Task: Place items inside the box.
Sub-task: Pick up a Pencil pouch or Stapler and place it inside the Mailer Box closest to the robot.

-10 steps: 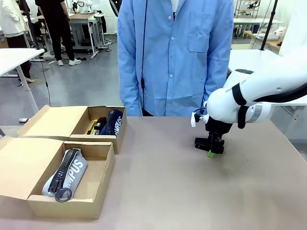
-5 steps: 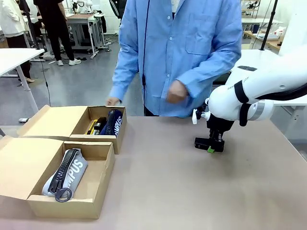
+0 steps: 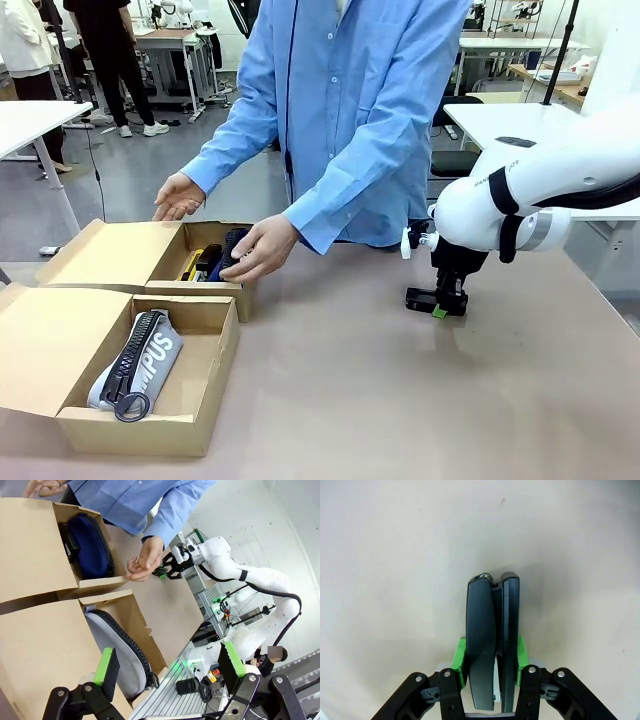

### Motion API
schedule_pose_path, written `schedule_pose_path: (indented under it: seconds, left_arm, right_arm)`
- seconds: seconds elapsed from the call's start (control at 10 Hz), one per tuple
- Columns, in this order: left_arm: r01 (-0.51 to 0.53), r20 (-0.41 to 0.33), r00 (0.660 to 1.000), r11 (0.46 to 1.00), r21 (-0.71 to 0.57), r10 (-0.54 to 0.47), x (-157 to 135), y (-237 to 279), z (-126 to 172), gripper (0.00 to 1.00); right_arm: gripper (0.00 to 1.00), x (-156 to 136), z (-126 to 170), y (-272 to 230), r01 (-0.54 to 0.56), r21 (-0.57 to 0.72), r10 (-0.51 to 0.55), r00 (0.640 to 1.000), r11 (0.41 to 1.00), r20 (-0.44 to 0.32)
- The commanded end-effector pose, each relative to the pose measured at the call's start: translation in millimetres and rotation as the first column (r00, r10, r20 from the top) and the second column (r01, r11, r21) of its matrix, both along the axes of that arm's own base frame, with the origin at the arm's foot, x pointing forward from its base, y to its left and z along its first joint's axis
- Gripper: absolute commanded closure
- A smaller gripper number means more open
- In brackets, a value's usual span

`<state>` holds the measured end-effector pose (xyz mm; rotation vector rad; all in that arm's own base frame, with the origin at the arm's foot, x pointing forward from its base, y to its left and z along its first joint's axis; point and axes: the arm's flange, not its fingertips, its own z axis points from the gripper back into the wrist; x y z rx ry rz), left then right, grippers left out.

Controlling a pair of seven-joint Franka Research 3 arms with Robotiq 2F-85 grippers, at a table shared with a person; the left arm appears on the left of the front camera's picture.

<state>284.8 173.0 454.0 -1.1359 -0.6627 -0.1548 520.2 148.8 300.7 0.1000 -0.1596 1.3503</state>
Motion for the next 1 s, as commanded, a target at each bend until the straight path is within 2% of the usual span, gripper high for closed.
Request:
schedule_pose_path:
  seconds: [0.0, 0.2, 0.3, 0.4, 0.5, 0.6, 0.7, 0.8, 0.9]
  left_arm:
    - [0.000, 0.030, 1.000, 1.000, -0.016, 0.001, -0.4, -1.1, 0.1, 0.00]
    - [0.000, 0.030, 1.000, 1.000, -0.016, 0.001, -0.4, -1.1, 0.1, 0.00]
    - [0.000, 0.030, 1.000, 1.000, -0.016, 0.001, -0.4, -1.1, 0.1, 0.00]
    - [0.000, 0.030, 1.000, 1.000, -0.016, 0.001, -0.4, -1.1, 0.1, 0.00]
    - [0.000, 0.030, 1.000, 1.000, -0.016, 0.001, -0.4, -1.1, 0.1, 0.00]
    - [0.000, 0.030, 1.000, 1.000, -0.016, 0.001, -0.4, -1.1, 0.1, 0.00]
    - [0.000, 0.030, 1.000, 1.000, -0.016, 0.001, -0.4, -1.1, 0.1, 0.00]
    - [0.000, 0.030, 1.000, 1.000, -0.016, 0.001, -0.4, -1.1, 0.1, 0.00]
    - [0.000, 0.030, 1.000, 1.000, -0.016, 0.001, -0.4, -1.1, 0.1, 0.00]
  right_arm:
    - [1.00, -14.5, -8.0, -5.2, -0.041, 0.019, 0.042, 0.998, 0.999, -0.041]
    - [1.00, -42.7, 23.2, -14.9, 0.032, 0.046, -0.026, 0.994, 0.998, -0.110]
    - [1.00, -74.1, 51.9, -25.4, 0.125, 0.048, -0.116, 0.981, 0.991, -0.158]
    - [1.00, -108.1, 75.2, -31.3, 0.143, 0.052, -0.132, 0.975, 0.988, -0.180]
    - [1.00, -140.8, 96.1, -35.6, 0.238, 0.101, -0.205, 0.944, 0.966, -0.259]
    - [1.00, -173.5, 115.5, -34.3, 0.373, 0.192, -0.302, 0.899, 0.908, -0.318]
    - [1.00, -201.7, 135.6, -20.5, 0.528, 0.359, -0.373, 0.829, 0.770, -0.417]
    - [1.00, -217.1, 145.0, 0.2, 0.674, 0.350, -0.453, 0.715, 0.651, -0.533]
    - [1.00, -229.0, 145.4, 26.5, 0.717, 0.309, -0.482, 0.666, 0.625, -0.569]
